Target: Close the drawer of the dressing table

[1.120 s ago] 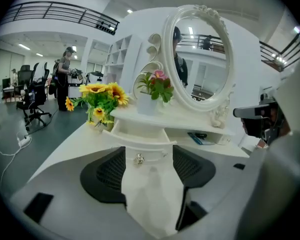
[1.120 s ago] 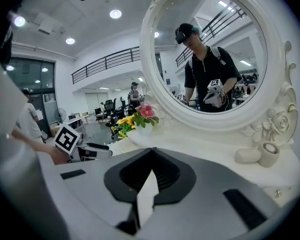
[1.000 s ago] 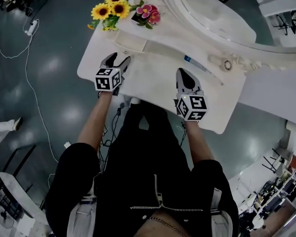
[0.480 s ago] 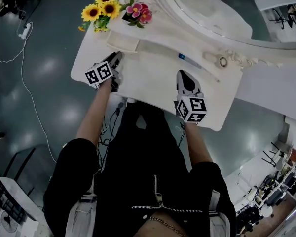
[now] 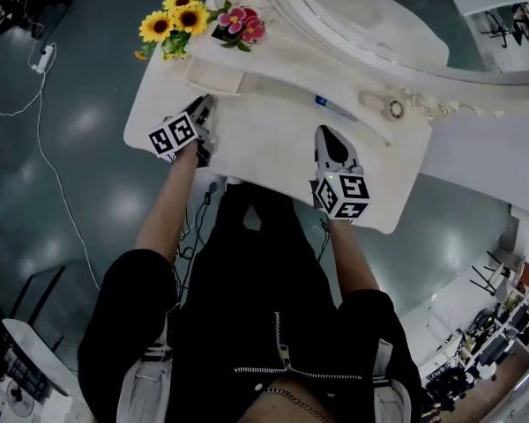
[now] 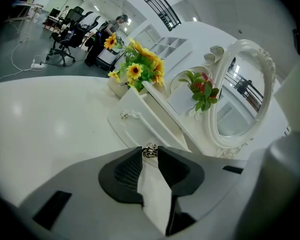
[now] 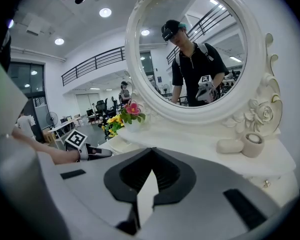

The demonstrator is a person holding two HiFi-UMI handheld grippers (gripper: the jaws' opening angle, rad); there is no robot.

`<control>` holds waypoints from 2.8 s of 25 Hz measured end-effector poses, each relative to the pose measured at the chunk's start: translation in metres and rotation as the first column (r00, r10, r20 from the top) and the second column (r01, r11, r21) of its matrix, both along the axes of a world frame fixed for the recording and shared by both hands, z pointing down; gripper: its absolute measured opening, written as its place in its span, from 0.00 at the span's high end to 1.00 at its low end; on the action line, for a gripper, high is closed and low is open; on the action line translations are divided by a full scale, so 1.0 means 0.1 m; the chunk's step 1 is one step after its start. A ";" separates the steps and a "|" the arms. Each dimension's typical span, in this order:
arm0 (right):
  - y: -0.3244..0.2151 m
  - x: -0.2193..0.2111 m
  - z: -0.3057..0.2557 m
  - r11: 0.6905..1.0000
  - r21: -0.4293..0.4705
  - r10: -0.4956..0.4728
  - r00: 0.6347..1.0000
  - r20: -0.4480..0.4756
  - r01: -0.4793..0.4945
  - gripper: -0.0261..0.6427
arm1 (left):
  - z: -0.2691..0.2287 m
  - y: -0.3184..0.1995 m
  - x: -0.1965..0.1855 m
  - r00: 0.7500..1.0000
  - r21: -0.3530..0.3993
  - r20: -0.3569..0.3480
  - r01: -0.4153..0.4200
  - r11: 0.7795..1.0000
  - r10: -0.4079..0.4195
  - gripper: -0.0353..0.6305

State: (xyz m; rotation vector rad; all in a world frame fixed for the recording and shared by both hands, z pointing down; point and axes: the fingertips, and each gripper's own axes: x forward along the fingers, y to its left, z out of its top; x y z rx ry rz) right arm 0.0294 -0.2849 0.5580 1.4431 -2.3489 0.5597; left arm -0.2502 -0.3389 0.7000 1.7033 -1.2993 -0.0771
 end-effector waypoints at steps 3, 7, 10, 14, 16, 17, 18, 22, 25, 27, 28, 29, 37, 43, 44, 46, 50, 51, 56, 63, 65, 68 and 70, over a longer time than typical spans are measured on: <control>0.00 0.01 0.01 1.000 -0.003 0.000 1.000 0.004 0.000 0.95 | -0.05 -0.01 0.00 1.000 0.011 -0.007 0.003 1.000 -0.003 0.78; 0.00 0.00 0.02 1.000 -0.007 -0.002 1.000 0.008 0.002 0.95 | -0.07 -0.03 -0.01 1.000 0.015 -0.009 0.007 1.000 -0.007 0.78; 0.00 -0.01 0.02 1.000 -0.008 -0.002 1.000 0.009 0.002 0.95 | -0.07 -0.07 -0.02 1.000 0.014 -0.012 0.009 1.000 -0.009 0.78; -0.01 0.01 0.01 1.000 -0.010 0.000 1.000 0.008 0.000 0.95 | -0.09 -0.12 -0.02 1.000 0.015 -0.012 0.010 1.000 -0.010 0.78; -0.02 0.02 0.01 1.000 -0.009 0.001 1.000 0.007 -0.001 0.95 | -0.09 -0.15 -0.02 1.000 0.014 -0.012 0.007 1.000 -0.006 0.78; -0.02 0.02 0.01 1.000 -0.008 0.000 1.000 0.006 0.000 0.95 | -0.08 -0.16 -0.02 1.000 0.013 -0.014 0.005 1.000 -0.005 0.78; -0.03 0.02 0.01 1.000 -0.007 0.000 1.000 0.006 0.000 0.95 | -0.08 -0.17 -0.01 1.000 0.012 -0.016 0.004 1.000 -0.004 0.78; -0.05 0.04 0.01 1.000 -0.009 0.004 1.000 0.007 -0.004 0.95 | -0.07 -0.24 0.01 1.000 0.007 -0.020 -0.002 1.000 0.003 0.78; -0.04 0.05 0.01 1.000 -0.014 0.009 1.000 0.008 -0.009 0.95 | -0.05 -0.29 0.04 1.000 0.002 -0.016 -0.011 1.000 0.011 0.78; -0.04 0.06 0.01 1.000 -0.016 0.012 1.000 0.009 -0.012 0.95 | -0.03 -0.32 0.05 1.000 -0.004 -0.010 -0.014 1.000 0.014 0.78; -0.05 0.07 0.01 1.000 -0.017 0.014 1.000 0.010 -0.014 0.95 | -0.03 -0.34 0.05 1.000 -0.006 -0.010 -0.014 1.000 0.014 0.78; -0.05 0.08 0.01 1.000 -0.017 0.016 1.000 0.011 -0.016 0.95 | -0.02 -0.35 0.05 1.000 -0.008 -0.010 -0.014 1.000 0.014 0.78; -0.08 0.11 0.01 0.999 -0.023 0.027 0.999 0.022 -0.026 0.95 | -0.01 -0.45 0.09 1.000 -0.008 -0.012 -0.029 1.000 0.028 0.78; -0.11 0.14 0.00 0.999 -0.023 0.031 0.999 0.021 -0.030 0.95 | -0.02 -0.53 0.08 1.000 -0.004 -0.022 -0.020 1.000 0.020 0.78; -0.12 0.15 0.00 0.999 -0.024 0.033 0.999 0.020 -0.033 0.95 | -0.02 -0.55 0.09 1.000 -0.003 -0.022 -0.021 1.000 0.021 0.78; -0.13 0.16 0.01 0.999 -0.025 0.036 0.999 0.019 -0.036 0.95 | -0.02 -0.59 0.09 1.000 -0.003 -0.023 -0.019 1.000 0.019 0.78; -0.14 0.18 0.01 0.999 -0.028 0.040 0.999 0.020 -0.040 0.95 | -0.03 -0.69 0.10 1.000 -0.006 -0.023 -0.019 1.000 0.019 0.78; -0.15 0.18 0.01 0.999 -0.029 0.041 0.999 0.020 -0.041 0.95 | -0.03 -0.71 0.11 1.000 -0.006 -0.024 -0.019 1.000 0.019 0.78; -0.16 0.22 0.02 0.998 -0.032 0.050 0.999 0.019 -0.049 0.95 | -0.02 -0.79 0.12 1.000 -0.006 -0.022 -0.016 1.000 0.016 0.78; -0.15 0.27 0.02 0.998 -0.032 0.057 0.998 0.019 -0.057 0.95 | -0.02 -0.86 0.15 0.999 -0.006 -0.028 -0.019 1.000 0.019 0.78; -0.14 0.27 0.02 0.998 -0.032 0.058 0.998 0.018 -0.057 0.95 | -0.02 -0.86 0.15 0.999 -0.004 -0.027 -0.023 1.000 0.023 0.78; -0.12 0.27 0.02 0.998 -0.029 0.057 0.998 0.019 -0.057 0.95 | -0.03 -0.85 0.15 0.999 -0.007 0.023 -0.044 0.999 0.044 0.78; -0.10 0.26 0.00 0.998 -0.025 0.053 0.998 0.019 -0.053 0.95 | -0.06 -0.82 0.15 0.994 -0.002 0.085 -0.068 0.998 0.067 0.78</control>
